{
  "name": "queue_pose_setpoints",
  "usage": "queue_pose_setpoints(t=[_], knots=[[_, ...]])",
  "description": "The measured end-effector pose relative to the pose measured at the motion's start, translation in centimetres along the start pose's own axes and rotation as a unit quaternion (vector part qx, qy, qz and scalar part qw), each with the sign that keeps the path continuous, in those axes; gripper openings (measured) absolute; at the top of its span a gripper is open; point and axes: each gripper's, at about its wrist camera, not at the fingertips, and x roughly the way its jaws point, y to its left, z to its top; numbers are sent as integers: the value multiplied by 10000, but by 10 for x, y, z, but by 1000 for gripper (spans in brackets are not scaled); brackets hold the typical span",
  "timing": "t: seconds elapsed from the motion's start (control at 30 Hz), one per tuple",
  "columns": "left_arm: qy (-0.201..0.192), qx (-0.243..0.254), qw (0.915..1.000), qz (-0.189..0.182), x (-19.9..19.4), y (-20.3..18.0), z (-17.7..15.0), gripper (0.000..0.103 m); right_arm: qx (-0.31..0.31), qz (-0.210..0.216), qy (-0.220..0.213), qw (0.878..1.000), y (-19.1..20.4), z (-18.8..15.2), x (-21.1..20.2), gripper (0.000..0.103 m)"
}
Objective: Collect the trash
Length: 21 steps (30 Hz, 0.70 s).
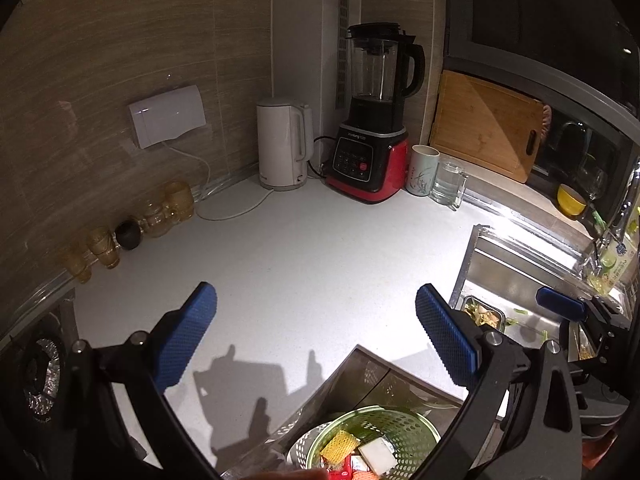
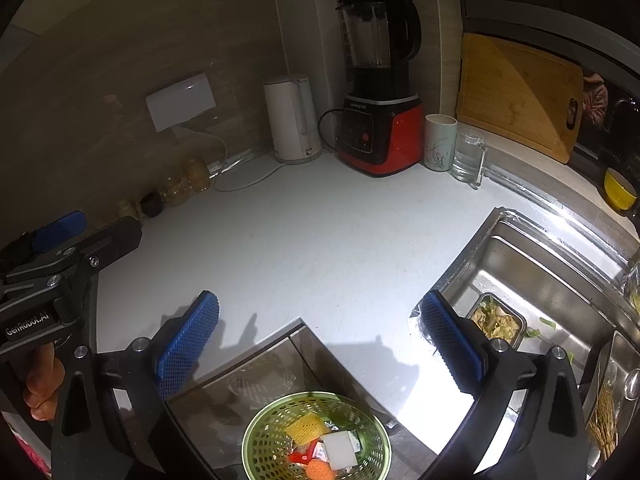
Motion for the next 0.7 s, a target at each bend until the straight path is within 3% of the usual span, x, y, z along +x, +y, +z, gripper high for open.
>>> queue_pose_setpoints(t=[0.7], knots=[[49, -43, 10000, -19, 3, 0, 1, 95, -13, -22, 45, 10000, 0, 1, 3, 101]])
